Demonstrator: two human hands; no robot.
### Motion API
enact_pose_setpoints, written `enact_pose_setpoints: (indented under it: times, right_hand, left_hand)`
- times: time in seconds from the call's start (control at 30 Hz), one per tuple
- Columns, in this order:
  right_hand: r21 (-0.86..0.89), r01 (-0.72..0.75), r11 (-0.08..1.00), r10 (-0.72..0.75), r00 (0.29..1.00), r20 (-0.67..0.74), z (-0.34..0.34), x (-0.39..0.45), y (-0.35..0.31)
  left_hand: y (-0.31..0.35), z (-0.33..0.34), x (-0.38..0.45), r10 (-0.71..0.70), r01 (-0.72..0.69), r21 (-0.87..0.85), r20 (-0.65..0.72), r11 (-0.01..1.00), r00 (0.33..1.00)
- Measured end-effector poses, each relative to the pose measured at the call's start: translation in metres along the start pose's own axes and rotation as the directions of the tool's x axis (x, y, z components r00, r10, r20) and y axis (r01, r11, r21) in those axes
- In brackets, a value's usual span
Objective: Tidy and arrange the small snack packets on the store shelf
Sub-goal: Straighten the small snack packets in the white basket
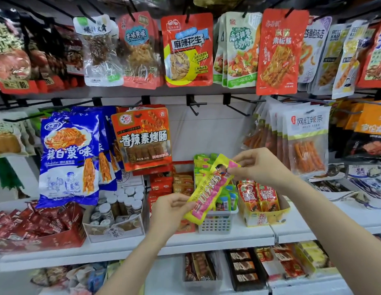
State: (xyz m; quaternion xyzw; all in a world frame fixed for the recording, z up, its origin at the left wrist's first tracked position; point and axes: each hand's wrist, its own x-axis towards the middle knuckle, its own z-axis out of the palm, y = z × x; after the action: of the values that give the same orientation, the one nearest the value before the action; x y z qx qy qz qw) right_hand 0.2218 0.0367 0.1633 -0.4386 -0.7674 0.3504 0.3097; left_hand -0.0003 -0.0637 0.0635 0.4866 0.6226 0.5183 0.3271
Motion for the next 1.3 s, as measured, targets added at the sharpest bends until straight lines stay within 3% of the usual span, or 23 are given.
enact_pose_setpoints:
  times: [0.07,0.13,0.33,0.47,0.57,0.73,0.83,1.0,1.07,1.17,1.3]
  right_hand:
    - [-0.225,0.063,0.972,-0.073,0.997,-0.036,0.004,0.002,-0.002]
    - [-0.335,0.122,0.934,-0.159,0.983,-0.086,0.004,0.005,-0.004]
    - [-0.373,0.128,0.919,-0.261,0.906,-0.332,-0.015,0.012,0.012]
    - [-0.396,0.112,0.912,-0.274,0.884,-0.380,-0.021,0.020,0.025]
    - [-0.390,0.083,0.917,-0.242,0.893,-0.378,-0.018,0.022,0.032]
    - [-0.320,0.097,0.942,-0.216,0.908,-0.359,-0.009,0.022,0.035]
    - [-0.301,0.123,0.946,-0.220,0.924,-0.312,0.001,0.020,0.034]
    - [-0.276,0.141,0.951,-0.225,0.926,-0.303,0.007,0.018,0.027]
    - [-0.266,0.161,0.950,-0.239,0.926,-0.291,0.009,0.018,0.025]
    - [-0.342,0.139,0.929,-0.225,0.947,-0.228,0.020,0.020,0.029]
    - [-0.540,0.184,0.821,-0.244,0.969,-0.041,0.048,0.029,0.039]
  left_hand:
    - [-0.001,0.003,0.008,0.069,-0.066,0.091,-0.029,0.994,0.997]
    - [-0.006,0.006,0.018,0.106,-0.100,0.123,-0.046,0.987,0.993]
    - [-0.031,0.005,0.056,0.110,-0.099,0.281,-0.025,0.955,0.994]
    - [-0.036,0.021,0.071,0.179,-0.226,0.378,0.156,0.898,0.972]
    - [-0.040,0.035,0.074,0.224,-0.289,0.398,0.201,0.871,0.954]
    - [-0.053,0.037,0.071,0.357,-0.369,0.351,0.100,0.860,0.929]
    - [-0.060,0.034,0.064,0.322,-0.318,0.288,0.037,0.903,0.946]
    - [-0.068,0.030,0.057,0.214,-0.252,0.272,0.162,0.929,0.963]
    - [-0.069,0.029,0.056,0.221,-0.254,0.254,0.152,0.933,0.963]
    - [-0.069,0.031,0.053,0.271,-0.278,0.228,0.062,0.933,0.961]
    - [-0.069,0.033,0.054,0.294,-0.287,0.220,0.001,0.932,0.956]
